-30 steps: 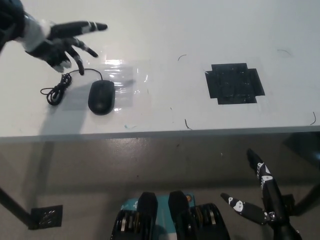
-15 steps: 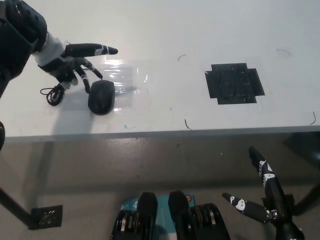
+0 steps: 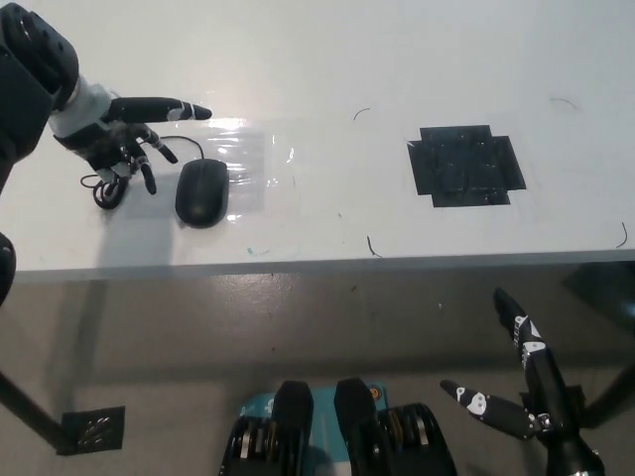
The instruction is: The robot uses left hand to click on the left button of the black mouse, which is placed on the left area of the table
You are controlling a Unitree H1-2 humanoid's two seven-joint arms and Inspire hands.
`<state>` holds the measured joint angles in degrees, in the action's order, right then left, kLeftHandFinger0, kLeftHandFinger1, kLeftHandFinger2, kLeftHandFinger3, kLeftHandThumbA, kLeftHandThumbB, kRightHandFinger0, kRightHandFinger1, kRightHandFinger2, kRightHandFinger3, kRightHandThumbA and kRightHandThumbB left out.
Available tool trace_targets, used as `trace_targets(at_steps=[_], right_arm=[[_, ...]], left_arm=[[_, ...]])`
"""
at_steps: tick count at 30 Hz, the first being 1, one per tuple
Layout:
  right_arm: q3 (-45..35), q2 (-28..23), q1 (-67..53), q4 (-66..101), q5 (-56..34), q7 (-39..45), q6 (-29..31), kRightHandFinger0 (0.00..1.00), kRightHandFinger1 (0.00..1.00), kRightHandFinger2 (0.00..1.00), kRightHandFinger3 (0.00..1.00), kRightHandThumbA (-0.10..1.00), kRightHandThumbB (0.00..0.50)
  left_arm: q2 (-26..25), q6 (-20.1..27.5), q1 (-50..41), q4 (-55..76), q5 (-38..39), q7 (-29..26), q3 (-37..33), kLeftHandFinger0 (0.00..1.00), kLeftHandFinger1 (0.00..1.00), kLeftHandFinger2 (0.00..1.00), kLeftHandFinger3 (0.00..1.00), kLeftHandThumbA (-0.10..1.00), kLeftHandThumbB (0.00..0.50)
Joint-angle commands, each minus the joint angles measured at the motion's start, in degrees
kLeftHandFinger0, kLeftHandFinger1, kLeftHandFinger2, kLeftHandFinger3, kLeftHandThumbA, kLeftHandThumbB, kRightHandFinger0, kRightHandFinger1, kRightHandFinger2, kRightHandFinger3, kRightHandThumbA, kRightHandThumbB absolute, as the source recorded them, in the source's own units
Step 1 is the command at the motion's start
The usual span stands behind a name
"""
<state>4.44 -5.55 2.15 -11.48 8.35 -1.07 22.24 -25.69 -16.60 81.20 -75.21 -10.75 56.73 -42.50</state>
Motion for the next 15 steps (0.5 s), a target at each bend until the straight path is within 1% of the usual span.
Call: trace_targets(at_steps=[1, 2, 3, 4, 6, 7, 8, 9, 10, 11, 12, 13, 14, 15], right_arm=[[-0.51, -0.27, 1.18, 2.09, -0.9, 0.43, 0.87, 1.0, 1.0, 1.0, 1.0, 0.94, 0.147], [-0.5, -0.29, 1.2, 2.25, -0.82, 0.44, 0.71, 1.0, 1.0, 1.0, 1.0, 0.94, 0.148], [-0.51, -0.25, 1.26, 2.32, -0.83, 0.43, 0.64, 1.0, 1.0, 1.0, 1.0, 0.95, 0.15], [-0.5, -0.25, 1.32, 2.36, -0.85, 0.45, 0.57, 1.0, 1.0, 1.0, 1.0, 0.95, 0.151], [-0.48, -0.32, 1.36, 2.65, -0.73, 0.49, 0.33, 1.0, 1.0, 1.0, 1.0, 0.95, 0.15], [-0.46, -0.38, 1.34, 2.79, -0.72, 0.56, 0.16, 1.0, 1.0, 1.0, 1.0, 0.96, 0.155], [-0.46, -0.4, 1.34, 2.81, -0.71, 0.56, 0.15, 1.0, 1.0, 1.0, 1.0, 0.96, 0.161], [-0.45, -0.32, 1.4, 2.76, -0.66, 0.49, 0.22, 1.0, 1.0, 1.0, 1.0, 0.96, 0.163], [-0.45, -0.32, 1.43, 2.73, -0.72, 0.51, 0.29, 1.0, 1.0, 1.0, 1.0, 0.96, 0.161], [-0.44, -0.38, 1.46, 2.69, -0.65, 0.51, 0.36, 1.0, 1.0, 1.0, 1.0, 0.97, 0.156], [-0.43, -0.41, 1.58, 2.69, -0.51, 0.49, 0.37, 1.0, 1.0, 1.0, 1.0, 0.97, 0.155], [-0.44, -0.42, 1.75, 2.63, -0.52, 0.47, 0.5, 1.0, 1.0, 1.0, 1.0, 0.96, 0.151], [-0.46, -0.4, 1.77, 2.66, -0.57, 0.46, 0.5, 1.0, 1.0, 1.0, 1.0, 0.96, 0.155], [-0.48, -0.37, 1.76, 2.71, -0.6, 0.44, 0.45, 1.0, 1.0, 1.0, 1.0, 0.96, 0.156]], left_arm=[[0.52, 3.37, 5.7, -0.6, -3.19, -1.29, 1.77, 0.0, 0.12, 0.48, 1.0, 1.0, 0.496], [0.73, 3.49, 5.77, -0.73, -3.52, -1.27, 2.06, 0.0, 0.12, 0.47, 1.0, 1.0, 0.5], [0.97, 3.28, 5.84, -0.88, -3.94, -1.84, 2.29, 0.01, 0.15, 0.5, 1.0, 1.0, 0.5], [1.08, 3.63, 5.83, -0.87, -4.34, -2.41, 2.47, 0.0, 0.15, 0.5, 1.0, 1.0, 0.5], [1.49, 2.9, 5.88, -1.12, -4.28, -2.88, 3.85, 0.0, 0.14, 0.48, 1.0, 1.0, 0.499], [1.62, 3.13, 5.89, -1.22, -4.6, -2.95, 3.97, 0.0, 0.16, 0.51, 1.0, 1.0, 0.5], [1.81, 3.18, 5.92, -1.39, -4.85, -3.01, 4.2, 0.0, 0.22, 0.58, 1.0, 1.0, 0.5], [1.9, 3.18, 6.0, -1.53, -5.01, -3.02, 4.44, 0.0, 0.25, 0.62, 1.0, 1.0, 0.5], [2.01, 3.63, 5.91, -1.56, -5.2, -3.45, 4.61, 0.03, 0.33, 0.7, 1.0, 1.0, 0.5], [2.21, 3.82, 5.77, -1.61, -5.42, -3.97, 4.97, 0.05, 0.36, 0.72, 1.0, 1.0, 0.5], [2.28, 3.71, 5.8, -1.71, -5.49, -3.95, 5.26, 0.05, 0.37, 0.71, 1.0, 1.0, 0.5], [2.39, 3.55, 5.73, -1.94, -5.38, -4.07, 5.87, 0.08, 0.39, 0.7, 1.0, 1.0, 0.5], [2.52, 3.4, 5.62, -2.06, -5.41, -4.11, 6.31, 0.07, 0.35, 0.65, 1.0, 1.0, 0.5], [2.63, 3.24, 5.57, -2.12, -5.59, -4.07, 6.6, 0.06, 0.34, 0.62, 1.0, 1.0, 0.5]])
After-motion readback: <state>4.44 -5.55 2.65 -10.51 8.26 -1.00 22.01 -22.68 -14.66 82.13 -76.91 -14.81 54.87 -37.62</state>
